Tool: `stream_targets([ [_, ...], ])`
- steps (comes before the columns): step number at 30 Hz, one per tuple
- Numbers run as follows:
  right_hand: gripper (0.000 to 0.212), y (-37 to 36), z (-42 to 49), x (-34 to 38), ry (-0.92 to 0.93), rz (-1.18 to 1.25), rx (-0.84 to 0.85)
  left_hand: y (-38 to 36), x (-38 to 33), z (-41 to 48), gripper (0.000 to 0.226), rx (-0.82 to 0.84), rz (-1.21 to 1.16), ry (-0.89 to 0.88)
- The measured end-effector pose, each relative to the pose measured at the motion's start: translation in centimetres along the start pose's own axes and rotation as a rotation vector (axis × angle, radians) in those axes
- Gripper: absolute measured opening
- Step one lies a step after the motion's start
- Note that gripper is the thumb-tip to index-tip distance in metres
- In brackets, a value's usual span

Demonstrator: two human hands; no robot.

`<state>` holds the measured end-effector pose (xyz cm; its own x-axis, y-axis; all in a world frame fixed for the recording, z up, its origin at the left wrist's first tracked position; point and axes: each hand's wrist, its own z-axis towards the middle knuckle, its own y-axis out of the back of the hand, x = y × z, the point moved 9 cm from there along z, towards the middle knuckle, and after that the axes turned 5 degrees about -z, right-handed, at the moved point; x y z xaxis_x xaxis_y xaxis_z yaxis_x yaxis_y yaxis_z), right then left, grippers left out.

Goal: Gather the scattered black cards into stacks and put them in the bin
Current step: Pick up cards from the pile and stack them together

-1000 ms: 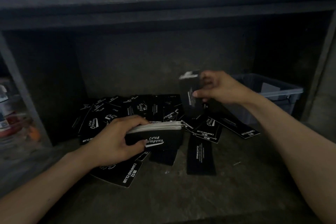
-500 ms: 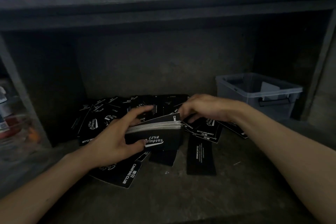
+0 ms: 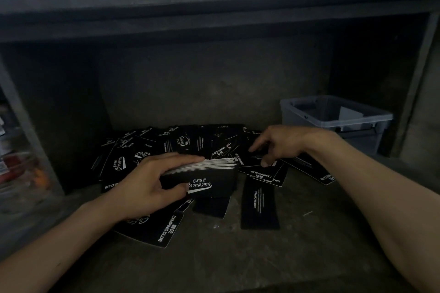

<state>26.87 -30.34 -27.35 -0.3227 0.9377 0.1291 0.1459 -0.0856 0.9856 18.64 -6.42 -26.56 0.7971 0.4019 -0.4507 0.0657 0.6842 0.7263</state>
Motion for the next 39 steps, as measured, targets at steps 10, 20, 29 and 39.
stream_targets([
  [10, 0.020, 7.3, -3.0, 2.5, 0.208, 0.044, -0.617, 0.0, -0.7, 0.1, 0.053, -0.013, 0.029, -0.035],
  [20, 0.022, 3.1, -1.8, 6.9, 0.243, 0.675, -0.187, -0.3, 0.6, -0.1, 0.059, -0.006, -0.100, 0.090],
  [29, 0.048, 0.1, -3.2, -1.9, -0.408, -0.331, 0.165, 0.1, -0.1, 0.1, 0.039, -0.031, 0.115, -0.006],
  [39, 0.066, 4.4, -2.0, 2.3, -0.005, 0.096, -0.355, -0.1, 0.2, 0.0, 0.038, -0.027, 0.053, 0.000],
])
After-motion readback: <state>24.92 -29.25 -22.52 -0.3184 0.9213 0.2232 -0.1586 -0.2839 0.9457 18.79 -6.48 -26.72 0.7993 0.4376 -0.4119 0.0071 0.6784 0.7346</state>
